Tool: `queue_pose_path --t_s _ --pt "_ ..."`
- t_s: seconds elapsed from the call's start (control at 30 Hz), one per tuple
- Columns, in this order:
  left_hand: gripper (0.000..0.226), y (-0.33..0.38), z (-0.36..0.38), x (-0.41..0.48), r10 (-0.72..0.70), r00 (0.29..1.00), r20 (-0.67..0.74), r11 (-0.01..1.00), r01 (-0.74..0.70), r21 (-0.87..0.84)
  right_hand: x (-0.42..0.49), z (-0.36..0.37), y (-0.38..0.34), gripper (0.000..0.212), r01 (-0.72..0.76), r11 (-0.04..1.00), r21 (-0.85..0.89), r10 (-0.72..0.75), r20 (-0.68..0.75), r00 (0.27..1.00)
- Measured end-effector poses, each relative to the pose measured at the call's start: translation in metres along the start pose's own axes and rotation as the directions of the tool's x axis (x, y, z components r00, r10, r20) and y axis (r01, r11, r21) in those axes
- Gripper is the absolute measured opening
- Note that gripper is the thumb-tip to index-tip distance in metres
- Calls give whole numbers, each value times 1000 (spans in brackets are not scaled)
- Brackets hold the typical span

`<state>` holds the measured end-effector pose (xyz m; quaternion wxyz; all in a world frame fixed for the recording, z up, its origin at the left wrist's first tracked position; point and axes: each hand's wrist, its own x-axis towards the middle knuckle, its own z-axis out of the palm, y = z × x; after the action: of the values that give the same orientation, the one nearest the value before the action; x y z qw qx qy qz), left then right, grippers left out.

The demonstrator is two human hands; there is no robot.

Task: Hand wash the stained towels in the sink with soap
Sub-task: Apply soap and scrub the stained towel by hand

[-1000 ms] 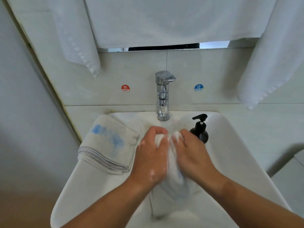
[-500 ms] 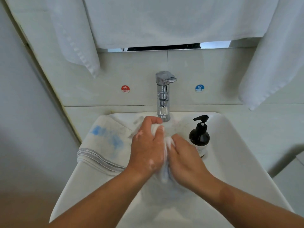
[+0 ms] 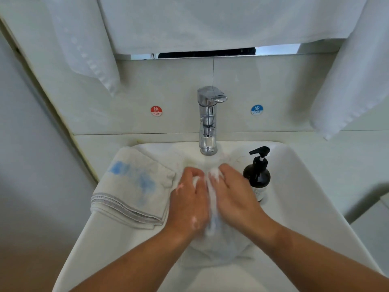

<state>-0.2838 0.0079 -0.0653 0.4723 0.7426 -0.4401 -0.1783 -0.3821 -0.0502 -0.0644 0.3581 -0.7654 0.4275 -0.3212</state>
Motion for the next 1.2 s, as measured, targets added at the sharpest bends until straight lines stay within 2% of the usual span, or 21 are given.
queue_pose_path --t_s 0.07,0.13,0.2,0.27,0.3,0.4,0.5,0.57,0.63,0.7,0.73,0.8,0.9,0.93,1.0,1.07,1.13,1.2 --pt "14 -6 5 -4 -15 994 111 1000 15 7 14 -3 3 34 -50 998 49 54 -72 996" --pt "14 -9 6 1 -17 992 121 999 20 -26 18 -2 12 32 -117 993 31 118 -57 991" --pt "12 -10 4 8 -8 999 50 995 13 -97 10 1 20 29 -131 990 -55 134 64 989" --pt "11 -10 1 15 -34 999 -26 990 30 -134 -5 6 21 27 -72 989 -131 98 201 975" --pt "12 -11 0 16 -52 998 -42 992 47 -116 -9 8 20 27 -38 990 -136 67 217 974" --pt "14 -14 2 11 -87 995 55 996 86 6 0 9 12 25 14 996 -89 -9 55 998" --pt "15 -17 6 7 -43 984 172 999 47 -22 18 2 15 29 -79 997 -5 79 -71 994" --pt "14 -15 5 10 -13 991 134 994 27 -106 16 0 21 26 -146 989 -39 145 -9 989" --pt "14 -14 3 17 -14 999 38 987 20 -158 0 3 24 24 -119 982 -149 140 142 980" --pt "14 -15 3 19 -74 997 -10 989 72 -128 -15 8 18 26 -67 985 -158 102 226 969" --pt "15 -16 2 17 -101 995 1 991 100 -91 -17 9 13 28 -40 990 -135 68 209 975" --pt "16 -19 4 10 -82 993 83 996 83 -10 -7 7 9 30 -19 995 -101 27 77 997" --pt "15 -15 7 1 25 988 155 999 -17 -49 17 -1 15 27 -112 994 -11 111 -66 992" --pt "14 -12 7 1 40 990 136 995 -27 -96 19 -1 20 26 -142 990 -9 141 -53 989" --pt "12 -8 8 6 37 998 60 986 -26 -166 9 0 26 26 -130 985 -113 137 52 989" --pt "12 -10 7 12 -16 1000 -8 991 15 -135 -8 4 24 23 -67 980 -190 99 166 981" --pt "14 -17 7 14 -86 996 27 994 87 -61 -14 6 15 26 6 989 -150 17 154 988" --pt "17 -22 9 10 -88 986 142 994 96 -49 -7 4 9 27 38 993 -111 -34 44 998"
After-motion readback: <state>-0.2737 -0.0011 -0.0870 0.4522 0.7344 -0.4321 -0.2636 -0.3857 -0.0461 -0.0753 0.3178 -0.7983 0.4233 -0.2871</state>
